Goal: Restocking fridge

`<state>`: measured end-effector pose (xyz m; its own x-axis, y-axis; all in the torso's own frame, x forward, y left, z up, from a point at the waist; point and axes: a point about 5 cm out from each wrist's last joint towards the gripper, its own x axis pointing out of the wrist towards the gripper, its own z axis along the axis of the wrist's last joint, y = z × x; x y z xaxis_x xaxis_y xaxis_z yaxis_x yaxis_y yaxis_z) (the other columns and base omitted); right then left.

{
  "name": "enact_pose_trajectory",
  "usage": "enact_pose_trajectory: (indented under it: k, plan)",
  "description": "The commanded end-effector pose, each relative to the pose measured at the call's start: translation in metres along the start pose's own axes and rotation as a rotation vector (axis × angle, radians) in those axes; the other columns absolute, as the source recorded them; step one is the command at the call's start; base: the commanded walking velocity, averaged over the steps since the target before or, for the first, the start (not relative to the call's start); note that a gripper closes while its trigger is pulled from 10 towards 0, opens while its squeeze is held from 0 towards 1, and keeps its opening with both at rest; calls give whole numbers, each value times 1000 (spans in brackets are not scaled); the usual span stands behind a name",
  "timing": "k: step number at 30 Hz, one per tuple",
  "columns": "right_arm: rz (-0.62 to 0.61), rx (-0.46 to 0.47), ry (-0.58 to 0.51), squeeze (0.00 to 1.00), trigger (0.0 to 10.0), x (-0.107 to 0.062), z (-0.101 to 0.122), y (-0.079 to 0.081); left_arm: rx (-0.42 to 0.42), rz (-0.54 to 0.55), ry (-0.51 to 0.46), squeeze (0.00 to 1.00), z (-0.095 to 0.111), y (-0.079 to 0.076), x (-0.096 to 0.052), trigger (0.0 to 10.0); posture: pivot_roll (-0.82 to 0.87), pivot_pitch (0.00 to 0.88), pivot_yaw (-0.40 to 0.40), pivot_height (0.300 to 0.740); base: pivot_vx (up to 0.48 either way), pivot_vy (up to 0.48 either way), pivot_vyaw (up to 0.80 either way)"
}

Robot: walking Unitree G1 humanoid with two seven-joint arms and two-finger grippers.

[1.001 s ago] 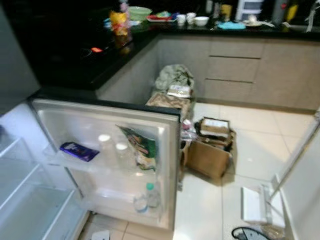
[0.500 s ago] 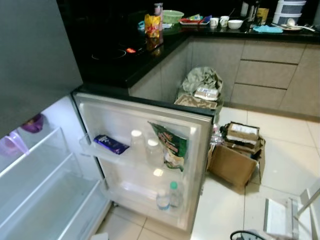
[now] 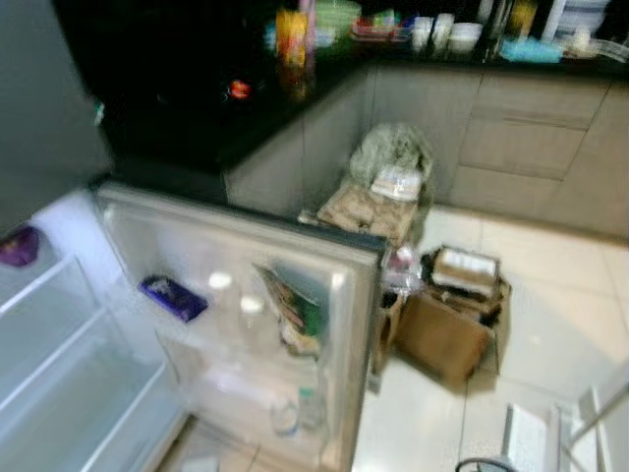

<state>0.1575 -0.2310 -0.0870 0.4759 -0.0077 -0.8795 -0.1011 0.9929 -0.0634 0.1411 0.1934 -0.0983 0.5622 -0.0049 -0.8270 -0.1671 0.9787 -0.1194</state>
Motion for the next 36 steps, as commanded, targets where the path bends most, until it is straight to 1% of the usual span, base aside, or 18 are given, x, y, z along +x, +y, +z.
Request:
enact_pose_trajectory:
  k: [1, 3, 8, 10, 13, 27, 30, 33, 36]
  plan:
    - [13, 3, 17, 0, 10000, 1, -5, 6, -1, 22, 27, 0, -7, 8, -3, 10000, -97, 3, -7, 734, 0, -465, 0]
    - [20, 2, 18, 0, 10000, 0, -6, 7, -2, 21, 28, 0, -7, 8, -3, 10000, -97, 3, -7, 734, 0, -442, 0]
    - [55, -7, 10, 0, 10000, 0, -6, 9, -7, 26, 31, 0, -8, 8, -3, 10000, -98, 4, -1, 734, 0, 0, 0]
    - [72, 3, 0, 0, 10000, 0, -5, 10, -5, 28, 33, 0, -8, 8, -3, 10000, -98, 2, -2, 734, 0, 0, 419]
    - [115, 11, -9, 0, 10000, 0, -4, 11, -7, 30, 33, 0, -8, 8, -3, 10000, -98, 0, -4, 734, 0, 0, 781]
    - [151, 11, -15, 0, 10000, 0, -2, 12, -1, 26, 33, 0, -7, 8, -3, 10000, -96, 0, -3, 734, 0, 0, 781]
    - [144, 10, -17, 0, 10000, 0, -2, 11, 6, 23, 34, 0, -7, 7, -2, 10000, -97, 0, -2, 734, 0, 0, 781]
    - [75, 13, -14, 0, 10000, -1, -3, 3, 8, 23, 36, 0, -8, 6, -3, 10000, -97, 0, -4, 734, 0, 0, 794]
    - [39, 39, -18, 0, 10000, -2, -4, -1, 8, 23, 42, 0, -10, 7, -3, 10000, -95, 0, -3, 734, 0, 0, 0]
